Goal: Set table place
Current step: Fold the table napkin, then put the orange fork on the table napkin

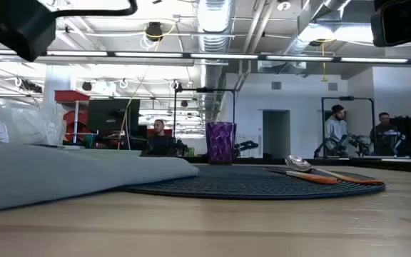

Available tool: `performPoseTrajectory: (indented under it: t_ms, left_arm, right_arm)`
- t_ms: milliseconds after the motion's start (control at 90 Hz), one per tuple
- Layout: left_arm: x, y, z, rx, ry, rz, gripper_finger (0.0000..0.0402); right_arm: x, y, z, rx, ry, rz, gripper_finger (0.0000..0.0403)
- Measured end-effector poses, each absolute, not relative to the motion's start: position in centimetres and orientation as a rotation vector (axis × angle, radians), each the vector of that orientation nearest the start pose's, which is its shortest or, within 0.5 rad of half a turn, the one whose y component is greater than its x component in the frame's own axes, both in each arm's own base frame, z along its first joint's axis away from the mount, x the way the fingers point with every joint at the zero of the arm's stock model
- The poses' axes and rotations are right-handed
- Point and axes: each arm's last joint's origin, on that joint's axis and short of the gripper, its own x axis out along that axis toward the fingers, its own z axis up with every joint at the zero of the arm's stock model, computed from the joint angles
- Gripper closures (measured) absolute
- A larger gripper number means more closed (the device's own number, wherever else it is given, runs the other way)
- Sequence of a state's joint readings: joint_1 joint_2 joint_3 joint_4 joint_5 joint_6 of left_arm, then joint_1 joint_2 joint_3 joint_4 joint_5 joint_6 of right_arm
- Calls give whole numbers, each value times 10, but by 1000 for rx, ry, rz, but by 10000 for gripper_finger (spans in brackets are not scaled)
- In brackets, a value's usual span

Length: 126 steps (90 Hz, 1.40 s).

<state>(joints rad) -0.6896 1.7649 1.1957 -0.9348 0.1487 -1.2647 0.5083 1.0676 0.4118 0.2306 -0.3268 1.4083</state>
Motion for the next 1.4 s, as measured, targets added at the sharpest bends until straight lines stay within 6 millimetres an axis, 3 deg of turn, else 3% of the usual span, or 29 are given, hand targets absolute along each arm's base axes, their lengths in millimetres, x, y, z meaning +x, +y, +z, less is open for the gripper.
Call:
performPoseTrajectory:
  t_ms: [222,344,456,578,711,811,900,1044,1222,1400]
  left_arm:
    - [235,-199,185,-519,1654,401,327]
    - [243,-191,184,-544,1569,491,310]
    - [266,-181,185,-574,1396,466,302]
    - [298,-164,194,-579,1165,382,299]
    - [338,-141,225,-466,933,284,299]
    - [352,-131,255,-302,874,206,299]
    - [352,-125,274,-144,895,214,299]
    - [343,-117,289,41,941,350,299]
    - [333,-111,305,97,920,385,299]
    - [330,-110,309,147,928,359,299]
  right_arm:
    - [180,108,193,1206,881,348,172]
    - [184,102,192,1146,821,312,172]
    - [185,94,185,1101,806,180,172]
    - [178,83,170,1050,904,-32,172]
    - [166,80,158,1007,994,-216,173]
    - [157,86,155,1016,1041,-271,180]
    - [146,97,157,1012,1092,-306,190]
    - [123,117,175,957,1108,-429,211]
    - [93,138,212,978,1091,-507,237]
    - [79,165,209,1101,1115,-551,252]
